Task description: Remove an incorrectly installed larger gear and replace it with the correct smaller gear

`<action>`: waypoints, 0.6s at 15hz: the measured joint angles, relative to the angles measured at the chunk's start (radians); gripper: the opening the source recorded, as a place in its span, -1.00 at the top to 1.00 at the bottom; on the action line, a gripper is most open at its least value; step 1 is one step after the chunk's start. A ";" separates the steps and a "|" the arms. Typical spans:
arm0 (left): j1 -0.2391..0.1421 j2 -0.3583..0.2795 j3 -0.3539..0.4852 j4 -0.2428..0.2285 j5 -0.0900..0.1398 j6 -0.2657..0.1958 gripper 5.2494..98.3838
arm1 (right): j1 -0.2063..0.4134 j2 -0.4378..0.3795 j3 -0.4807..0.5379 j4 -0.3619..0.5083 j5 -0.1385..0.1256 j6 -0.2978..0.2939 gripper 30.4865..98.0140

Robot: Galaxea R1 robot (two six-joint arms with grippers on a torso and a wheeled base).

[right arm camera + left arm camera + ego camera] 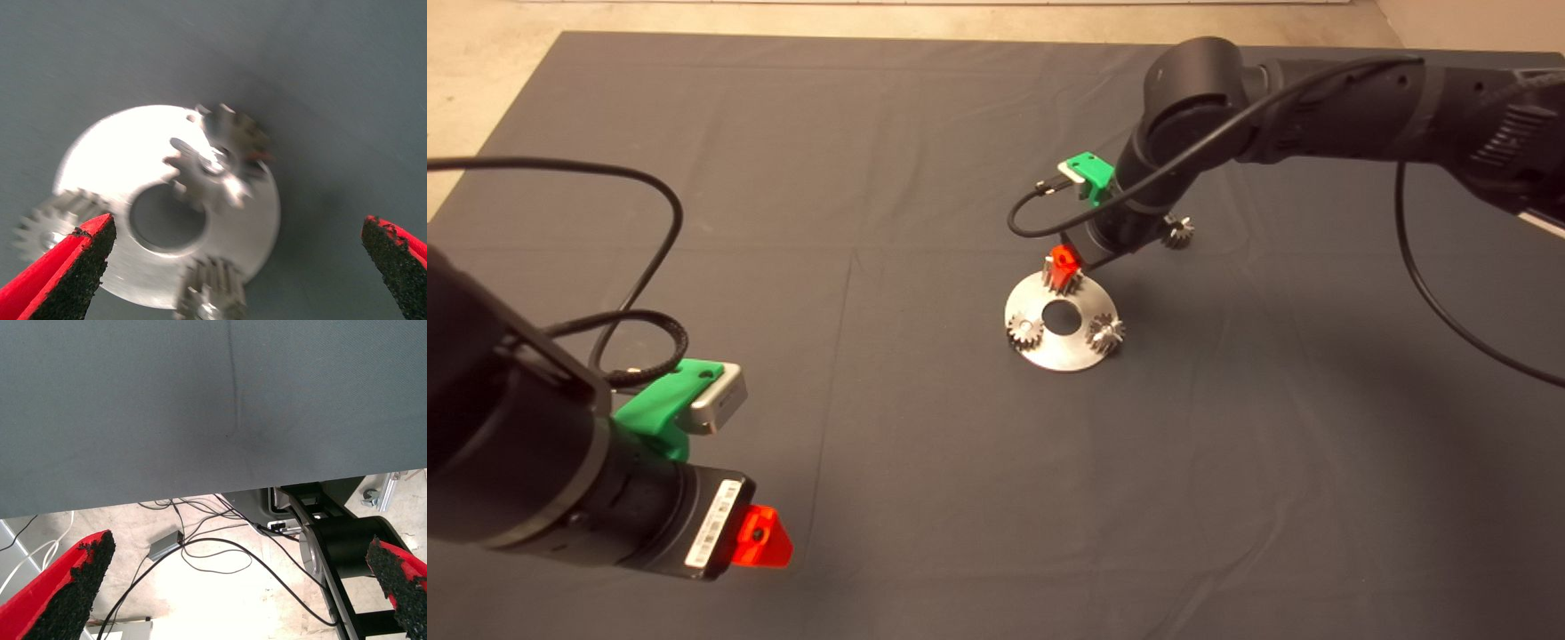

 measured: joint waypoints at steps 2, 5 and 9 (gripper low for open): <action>0.000 0.000 0.000 0.000 0.000 0.000 -0.99 | -0.011 0.023 -0.024 -0.002 0.006 -0.007 -0.99; 0.000 0.000 0.000 0.000 0.000 0.000 -0.99 | -0.047 0.018 -0.048 -0.003 0.006 -0.020 -0.99; 0.000 0.000 0.000 0.000 0.000 0.000 -0.99 | -0.050 0.012 -0.054 -0.005 0.006 -0.020 -0.99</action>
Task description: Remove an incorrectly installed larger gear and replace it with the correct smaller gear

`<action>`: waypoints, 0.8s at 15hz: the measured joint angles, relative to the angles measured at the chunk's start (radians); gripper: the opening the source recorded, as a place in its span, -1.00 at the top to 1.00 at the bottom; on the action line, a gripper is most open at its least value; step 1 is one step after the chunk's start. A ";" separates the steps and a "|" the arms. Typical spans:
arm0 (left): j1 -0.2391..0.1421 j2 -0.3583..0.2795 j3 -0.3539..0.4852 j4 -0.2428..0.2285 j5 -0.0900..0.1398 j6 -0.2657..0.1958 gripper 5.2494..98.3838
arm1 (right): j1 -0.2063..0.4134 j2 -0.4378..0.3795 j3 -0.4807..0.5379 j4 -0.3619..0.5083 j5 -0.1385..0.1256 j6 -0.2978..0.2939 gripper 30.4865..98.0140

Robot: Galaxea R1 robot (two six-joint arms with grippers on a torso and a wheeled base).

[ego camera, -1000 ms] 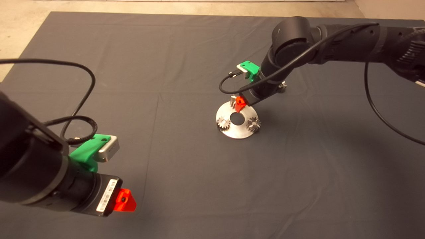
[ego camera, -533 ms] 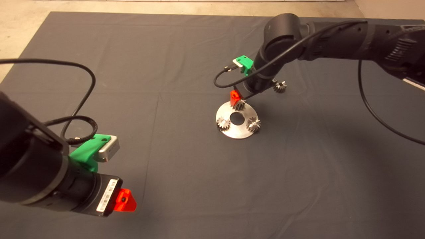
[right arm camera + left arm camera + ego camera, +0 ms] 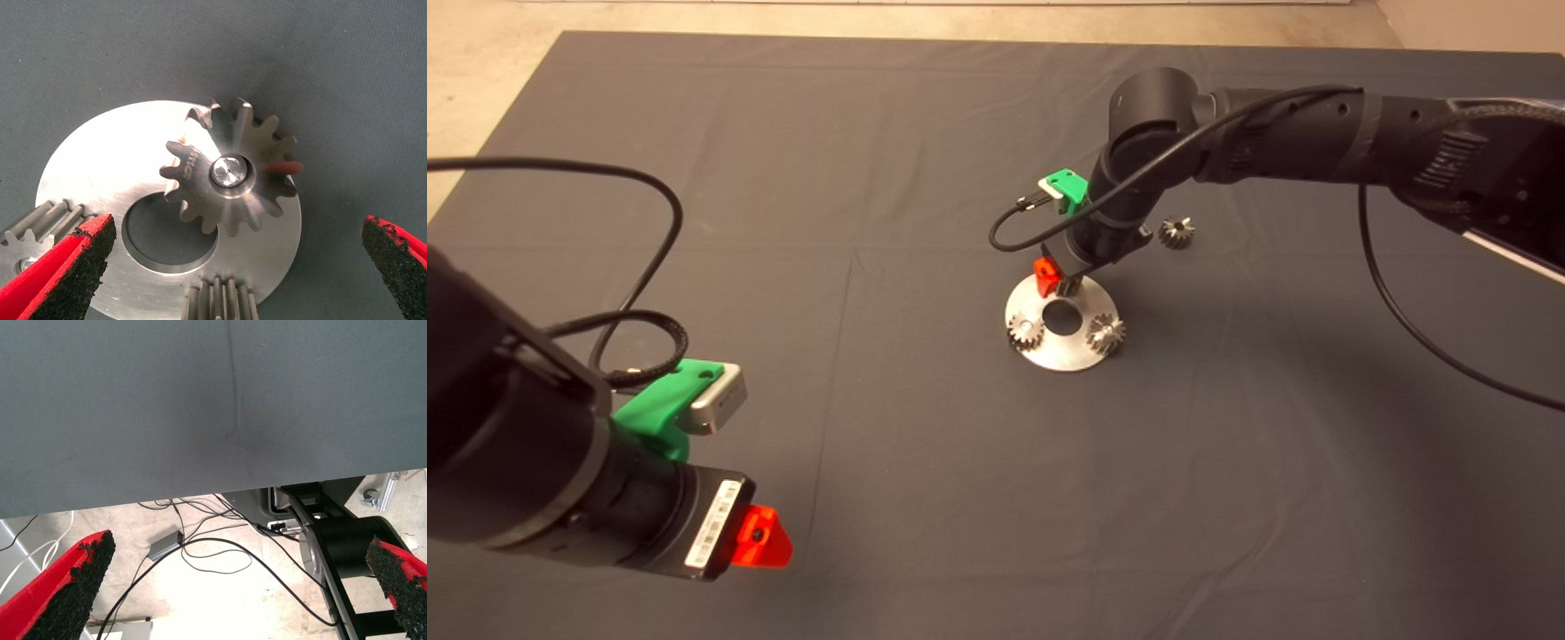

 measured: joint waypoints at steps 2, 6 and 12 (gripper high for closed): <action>0.000 0.000 0.000 0.000 0.000 0.000 -0.99 | 0.000 0.000 -0.009 0.000 0.000 0.000 -0.99; 0.000 0.000 0.000 0.000 0.000 0.000 -0.99 | -0.015 0.003 -0.051 -0.003 0.000 0.000 -0.99; 0.000 0.000 0.000 0.000 0.000 0.000 -0.99 | -0.038 0.003 -0.061 -0.020 0.055 0.000 -0.98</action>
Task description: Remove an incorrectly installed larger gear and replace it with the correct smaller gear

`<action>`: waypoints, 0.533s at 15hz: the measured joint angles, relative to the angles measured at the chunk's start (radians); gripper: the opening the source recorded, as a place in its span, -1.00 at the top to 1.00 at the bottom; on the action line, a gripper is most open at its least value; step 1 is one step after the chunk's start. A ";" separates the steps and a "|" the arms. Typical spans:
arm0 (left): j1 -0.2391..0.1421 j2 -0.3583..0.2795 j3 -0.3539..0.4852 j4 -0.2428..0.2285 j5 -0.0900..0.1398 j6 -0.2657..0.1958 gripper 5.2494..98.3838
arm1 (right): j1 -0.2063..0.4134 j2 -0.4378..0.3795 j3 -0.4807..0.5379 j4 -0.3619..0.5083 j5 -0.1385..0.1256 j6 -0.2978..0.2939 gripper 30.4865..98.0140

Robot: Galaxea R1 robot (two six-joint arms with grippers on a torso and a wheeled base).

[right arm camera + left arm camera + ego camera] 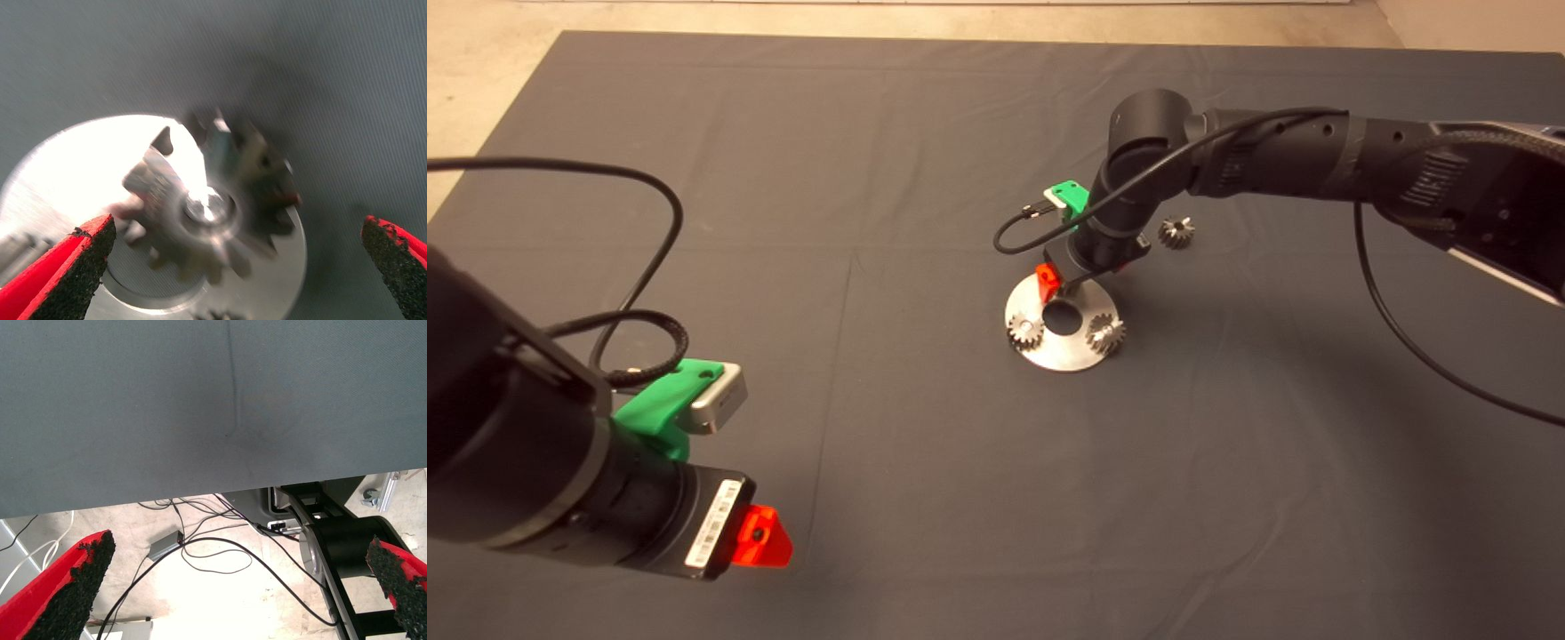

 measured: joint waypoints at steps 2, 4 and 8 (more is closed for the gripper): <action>0.000 0.000 0.000 0.000 0.000 0.000 -0.99 | 0.000 0.000 0.000 -0.002 0.032 0.000 -0.91; 0.000 0.000 0.000 0.000 0.000 0.000 -0.99 | 0.000 0.000 0.000 -0.003 0.039 0.000 -0.82; 0.000 0.000 0.000 0.000 0.000 0.000 -0.99 | 0.000 0.000 0.000 -0.003 0.042 0.000 -0.76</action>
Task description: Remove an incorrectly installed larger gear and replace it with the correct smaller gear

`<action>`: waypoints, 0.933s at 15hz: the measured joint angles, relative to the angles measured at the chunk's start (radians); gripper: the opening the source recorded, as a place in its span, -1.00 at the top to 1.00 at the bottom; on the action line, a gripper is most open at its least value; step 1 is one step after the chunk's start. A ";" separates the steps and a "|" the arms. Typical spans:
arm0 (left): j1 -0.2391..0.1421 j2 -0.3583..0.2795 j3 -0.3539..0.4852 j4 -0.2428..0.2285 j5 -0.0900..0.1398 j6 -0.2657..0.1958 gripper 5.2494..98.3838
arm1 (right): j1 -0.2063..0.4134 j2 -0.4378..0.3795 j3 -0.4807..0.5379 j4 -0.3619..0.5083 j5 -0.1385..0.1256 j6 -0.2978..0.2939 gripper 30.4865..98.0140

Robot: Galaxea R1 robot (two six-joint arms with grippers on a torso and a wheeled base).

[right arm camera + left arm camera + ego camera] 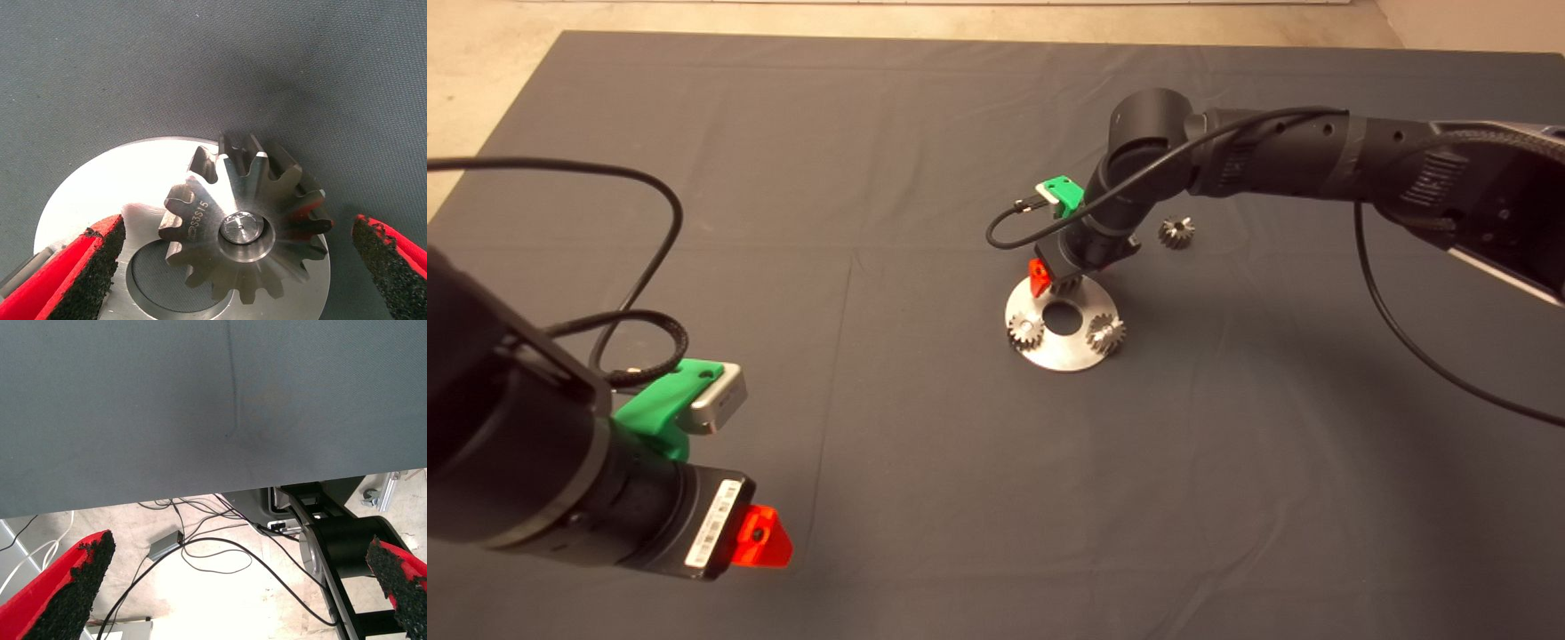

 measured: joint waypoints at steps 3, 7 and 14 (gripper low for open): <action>0.000 0.000 0.000 0.000 0.000 0.000 -0.99 | 0.000 0.000 0.000 0.000 0.000 0.000 -0.63; 0.000 0.000 0.000 0.000 0.000 0.000 -0.99 | 0.000 0.000 0.000 0.000 0.000 0.000 -0.48; 0.000 0.003 0.000 0.000 0.000 0.000 -0.99 | 0.000 0.000 0.000 -0.040 0.000 0.000 -0.19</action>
